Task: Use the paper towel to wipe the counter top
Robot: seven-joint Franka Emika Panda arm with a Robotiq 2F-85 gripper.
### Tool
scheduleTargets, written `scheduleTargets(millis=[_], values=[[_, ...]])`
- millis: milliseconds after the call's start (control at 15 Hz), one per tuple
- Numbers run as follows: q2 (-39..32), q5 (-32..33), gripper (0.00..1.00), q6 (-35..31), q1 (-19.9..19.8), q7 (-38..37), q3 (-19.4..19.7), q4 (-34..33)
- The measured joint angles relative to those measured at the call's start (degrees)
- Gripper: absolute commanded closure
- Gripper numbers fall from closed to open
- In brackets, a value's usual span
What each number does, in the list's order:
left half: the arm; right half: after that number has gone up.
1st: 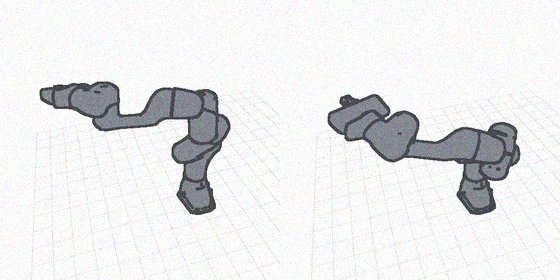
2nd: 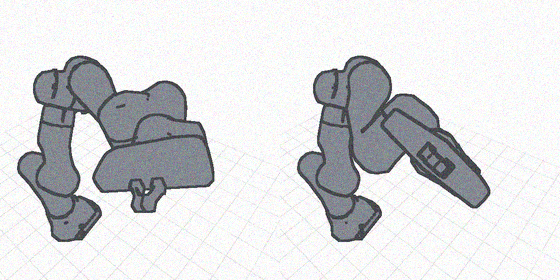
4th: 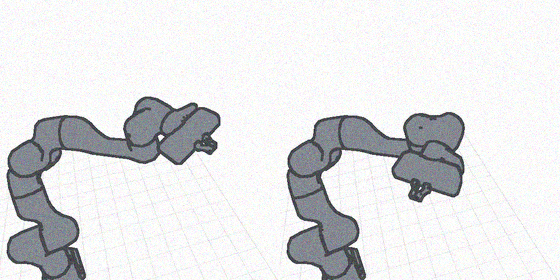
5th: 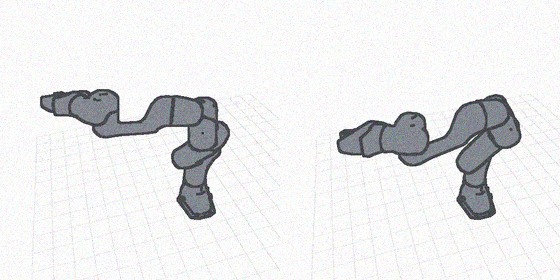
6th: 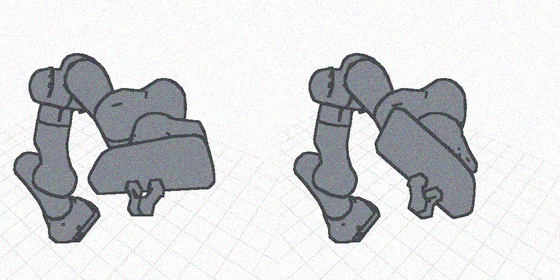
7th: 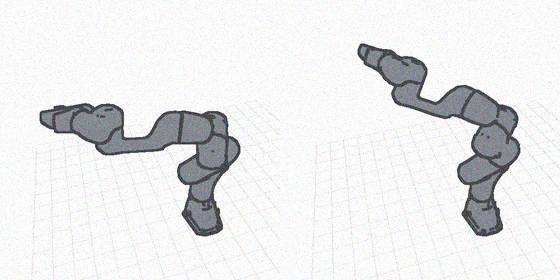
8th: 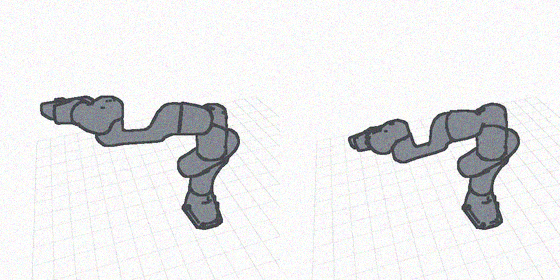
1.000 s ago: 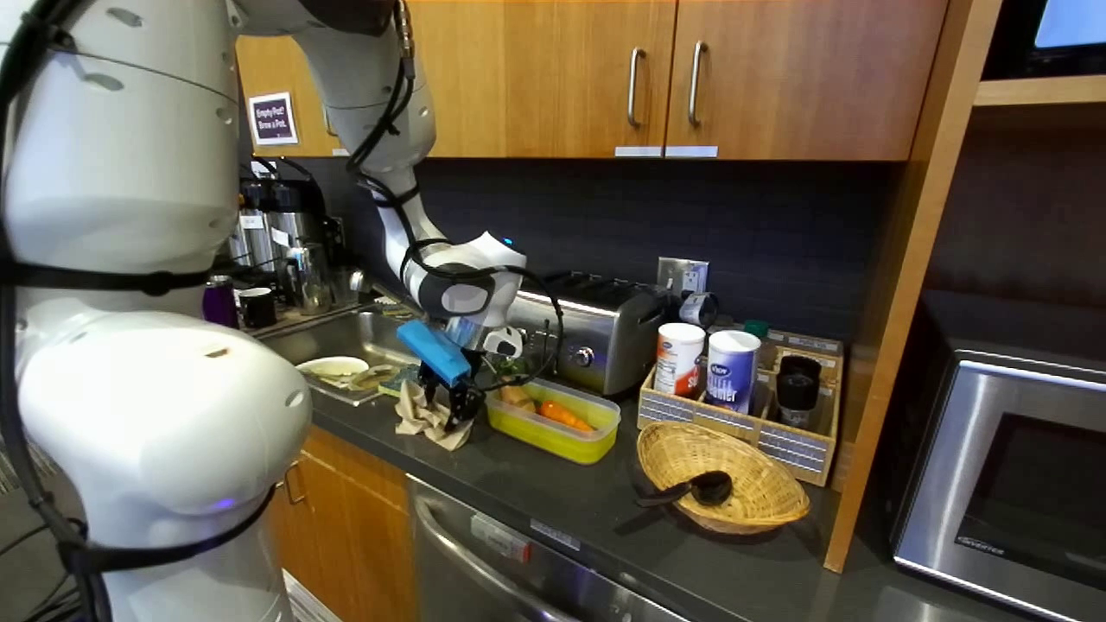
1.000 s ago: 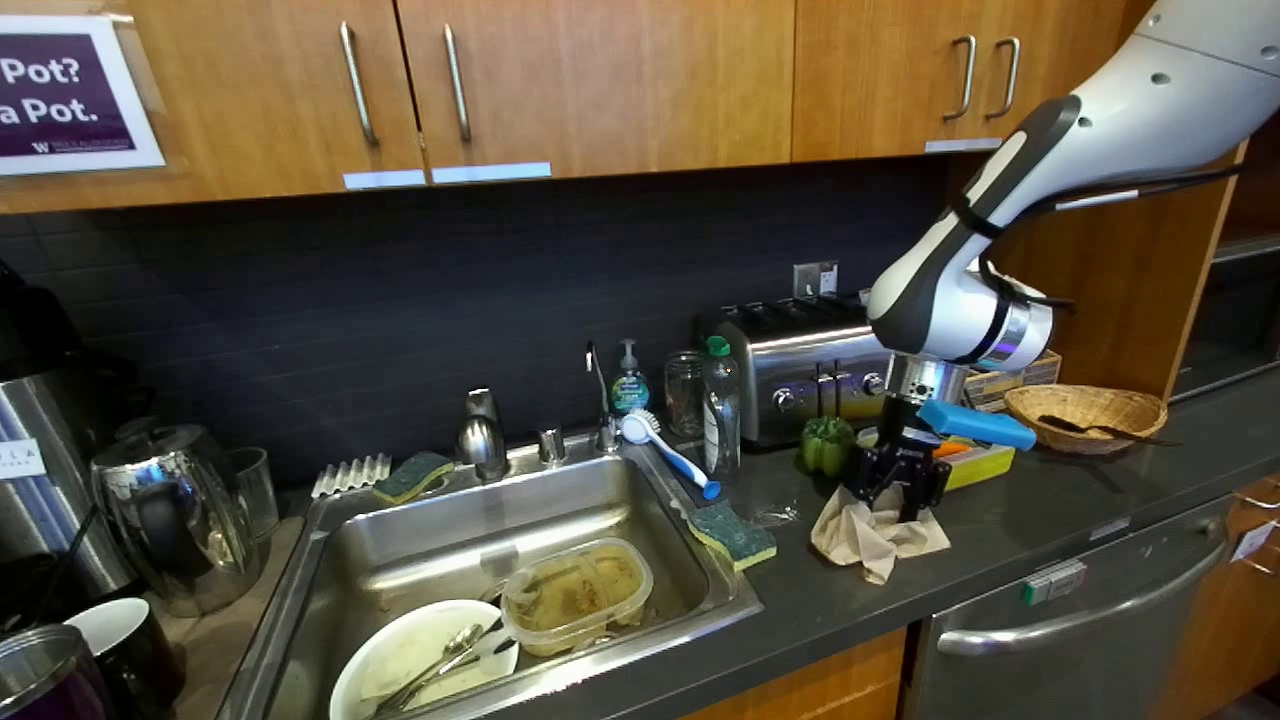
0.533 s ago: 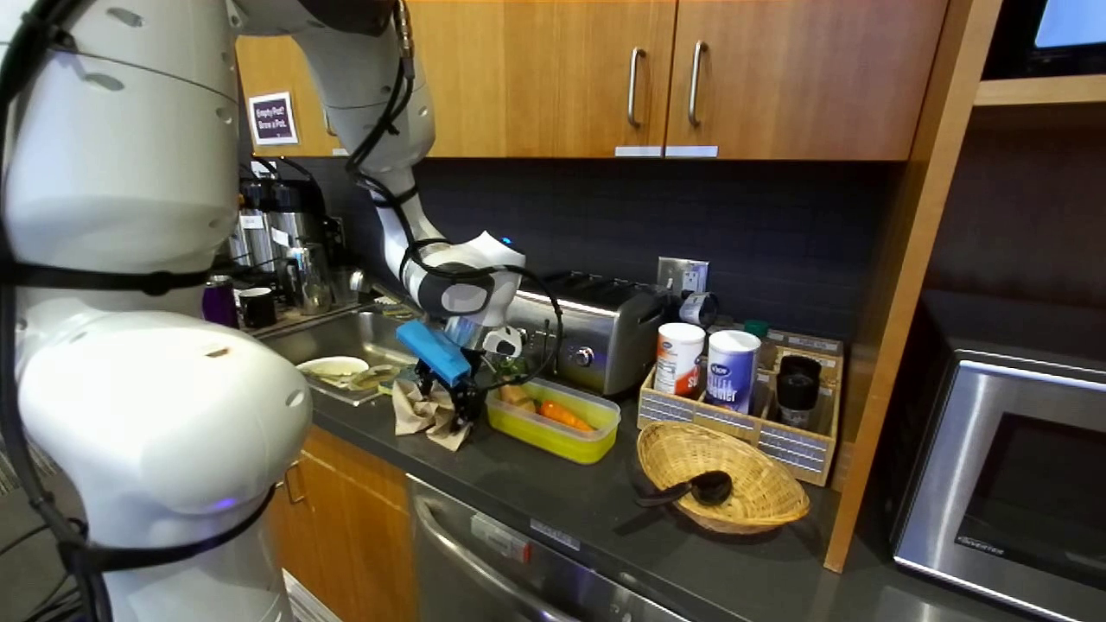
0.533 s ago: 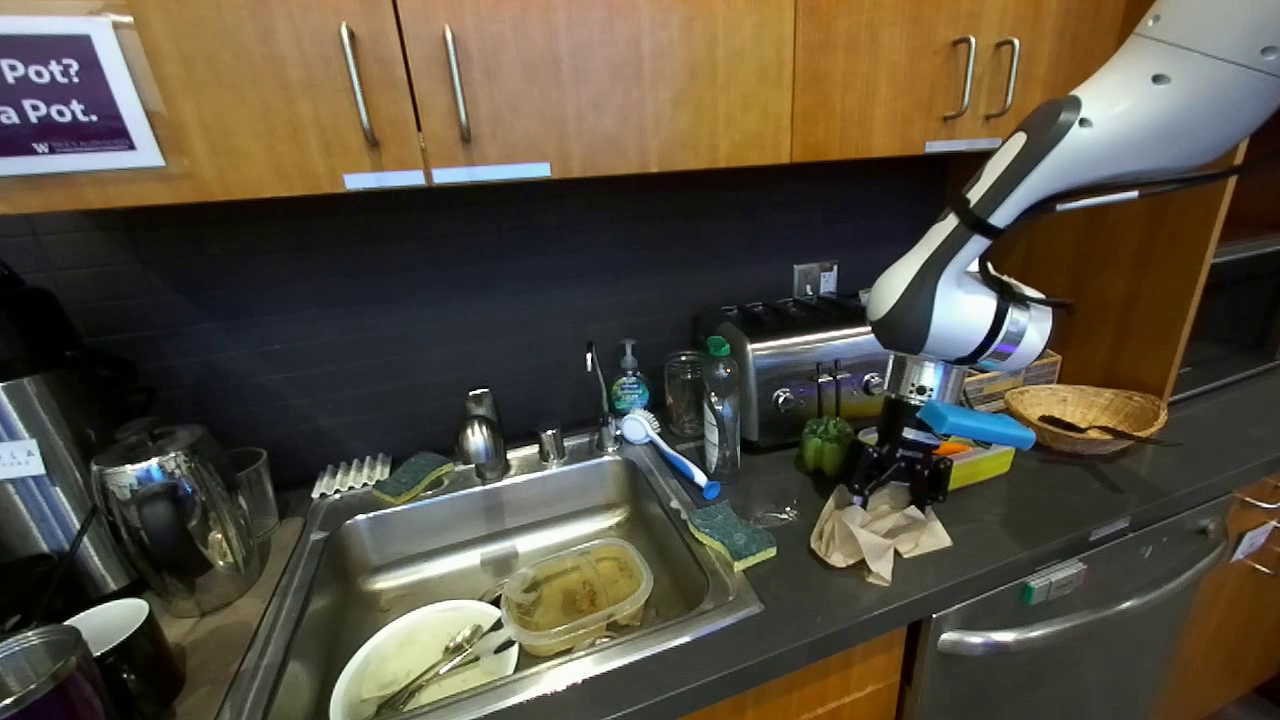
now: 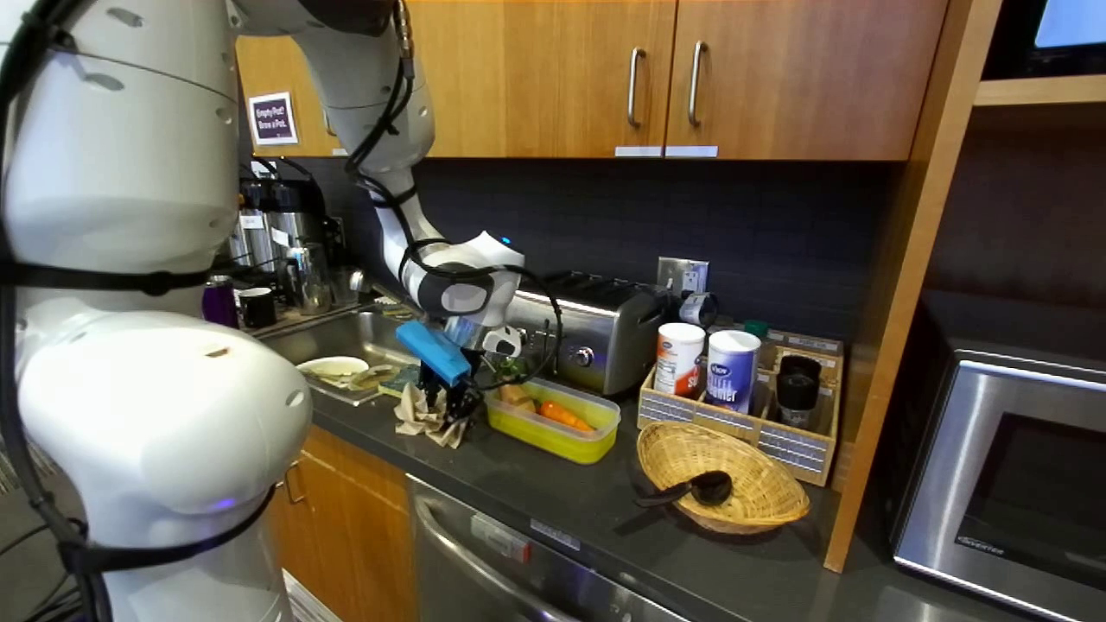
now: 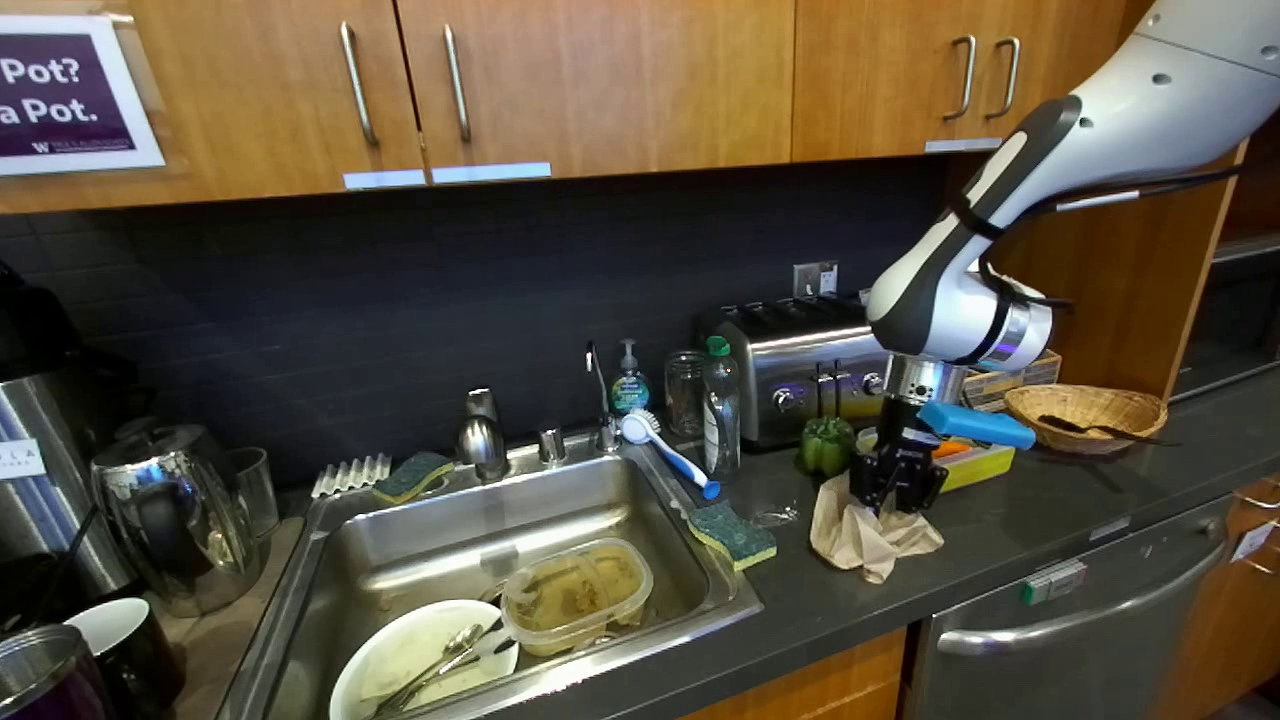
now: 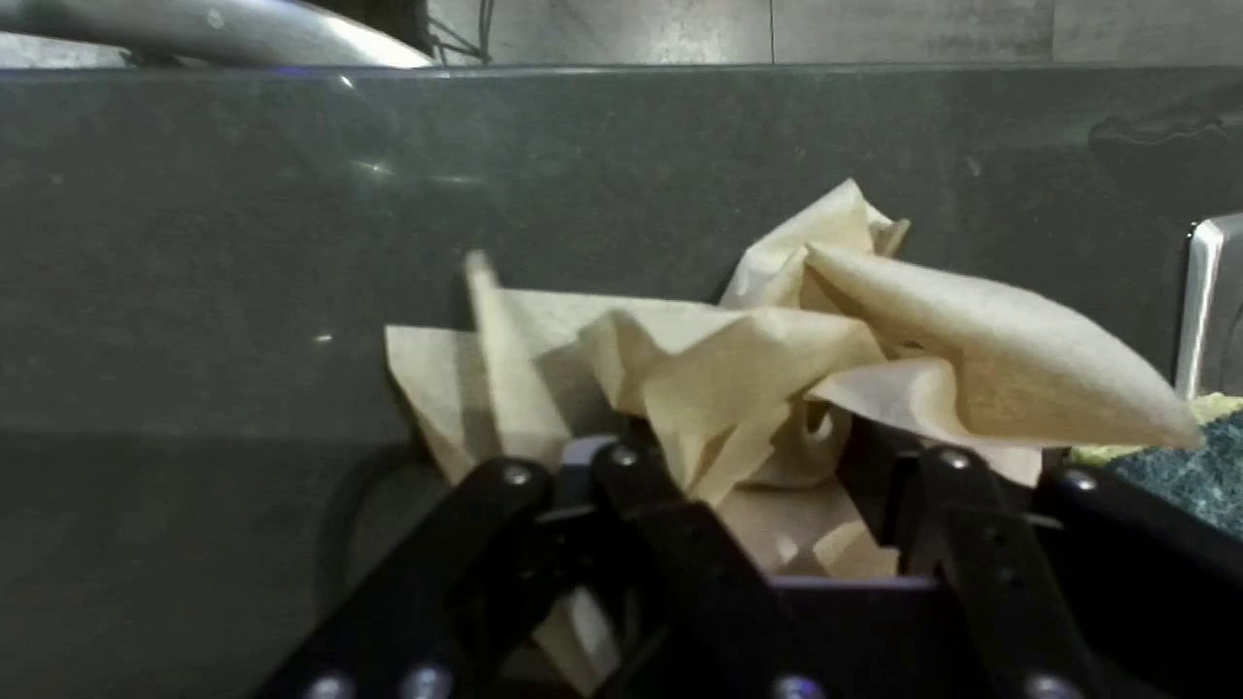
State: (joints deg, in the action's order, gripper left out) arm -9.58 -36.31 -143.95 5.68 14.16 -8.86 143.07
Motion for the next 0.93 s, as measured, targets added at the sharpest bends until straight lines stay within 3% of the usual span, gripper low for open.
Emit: scheduleTargets(millis=[200,467,933], values=[[0.0,0.0,1.00,0.0,0.0,0.0,-0.1,0.0],[0.0,1.8,1.00,0.0,0.5,-0.5,-0.4,-0.3],[-0.1,11.2,1.00,0.0,2.5,-6.5,-0.8,-1.7]])
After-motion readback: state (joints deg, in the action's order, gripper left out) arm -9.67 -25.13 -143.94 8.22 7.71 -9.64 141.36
